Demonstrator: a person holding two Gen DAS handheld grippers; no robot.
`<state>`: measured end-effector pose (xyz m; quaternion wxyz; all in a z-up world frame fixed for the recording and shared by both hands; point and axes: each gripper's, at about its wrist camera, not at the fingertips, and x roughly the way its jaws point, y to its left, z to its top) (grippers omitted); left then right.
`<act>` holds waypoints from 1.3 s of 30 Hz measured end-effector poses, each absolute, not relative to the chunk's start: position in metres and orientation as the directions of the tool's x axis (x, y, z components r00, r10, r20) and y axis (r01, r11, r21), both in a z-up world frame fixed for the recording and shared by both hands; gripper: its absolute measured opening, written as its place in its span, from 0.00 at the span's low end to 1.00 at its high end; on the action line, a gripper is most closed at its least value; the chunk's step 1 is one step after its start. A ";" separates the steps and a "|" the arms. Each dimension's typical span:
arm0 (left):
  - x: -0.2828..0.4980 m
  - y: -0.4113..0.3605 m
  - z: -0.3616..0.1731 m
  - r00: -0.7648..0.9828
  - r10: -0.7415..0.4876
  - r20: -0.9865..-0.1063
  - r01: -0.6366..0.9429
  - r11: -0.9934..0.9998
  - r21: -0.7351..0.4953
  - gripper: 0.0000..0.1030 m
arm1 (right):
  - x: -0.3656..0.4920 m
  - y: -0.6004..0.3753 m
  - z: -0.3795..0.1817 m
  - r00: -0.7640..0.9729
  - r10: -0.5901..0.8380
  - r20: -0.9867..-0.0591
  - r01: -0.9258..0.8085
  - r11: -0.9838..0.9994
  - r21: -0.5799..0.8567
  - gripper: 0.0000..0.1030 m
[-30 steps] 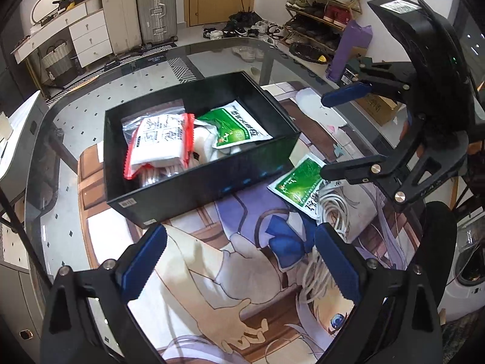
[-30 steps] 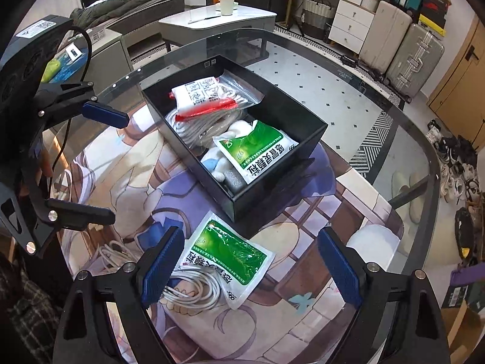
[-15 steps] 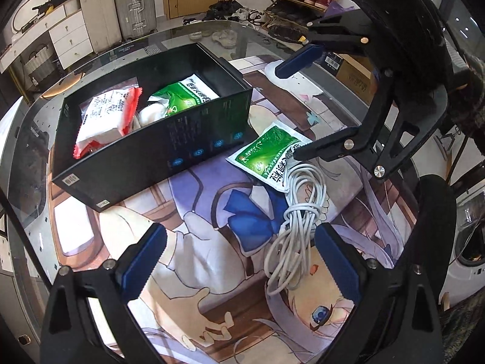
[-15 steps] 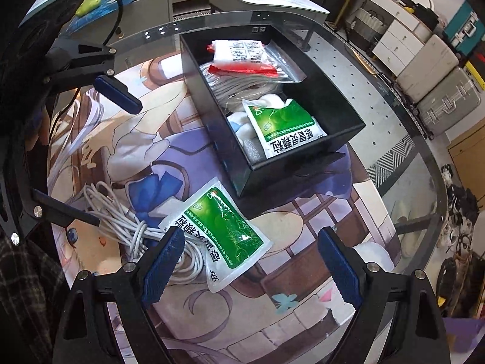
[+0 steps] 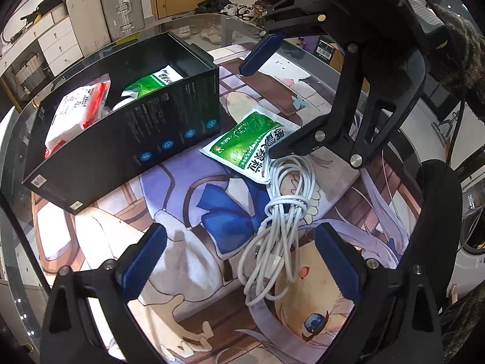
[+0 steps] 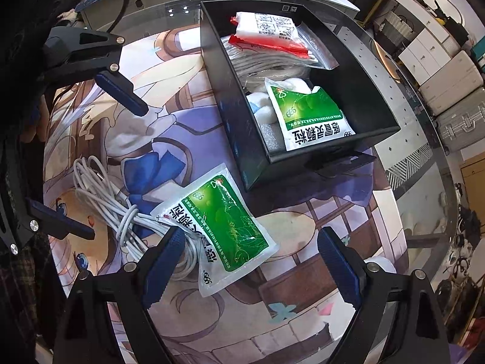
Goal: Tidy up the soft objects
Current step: 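Withdraw both open tools from the box toward the second green sachet and cable, then grasp the second green sachet with right tool while left tool grasps the white cable coil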
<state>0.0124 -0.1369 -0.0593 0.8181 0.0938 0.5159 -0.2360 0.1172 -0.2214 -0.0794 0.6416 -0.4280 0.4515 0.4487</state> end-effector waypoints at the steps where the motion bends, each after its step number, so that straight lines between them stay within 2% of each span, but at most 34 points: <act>1: 0.012 -0.138 -0.060 0.357 -0.289 -0.888 0.484 0.870 -0.088 0.96 | 0.119 -0.221 -0.081 0.186 0.186 -0.965 -0.963 0.228 -0.142 0.88; 10: 0.019 -0.155 -0.075 0.356 -0.284 -0.890 0.501 0.862 -0.075 0.93 | 0.126 -0.218 -0.093 0.151 0.178 -0.972 -0.969 0.219 -0.111 0.84; 19: 0.021 -0.158 -0.079 0.360 -0.303 -0.882 0.519 0.851 -0.081 0.80 | 0.140 -0.217 -0.101 0.105 0.170 -0.980 -0.976 0.205 -0.069 0.73; 24: 0.016 -0.161 -0.077 0.359 -0.317 -0.878 0.548 0.833 -0.077 0.68 | 0.140 -0.213 -0.102 0.093 0.167 -0.982 -0.978 0.199 -0.059 0.70; 27: 0.014 -0.162 -0.075 0.348 -0.337 -0.875 0.564 0.820 -0.092 0.57 | 0.132 -0.211 -0.100 0.098 0.156 -0.983 -0.980 0.186 -0.068 0.69; 30: 0.011 -0.165 -0.073 0.332 -0.363 -0.871 0.581 0.806 -0.114 0.41 | 0.129 -0.207 -0.101 0.087 0.147 -0.985 -0.981 0.185 -0.059 0.66; 39: 0.002 -0.156 -0.070 0.284 -0.413 -0.865 0.597 0.782 -0.178 0.25 | 0.131 -0.192 -0.100 0.073 0.136 -0.988 -0.985 0.165 -0.050 0.66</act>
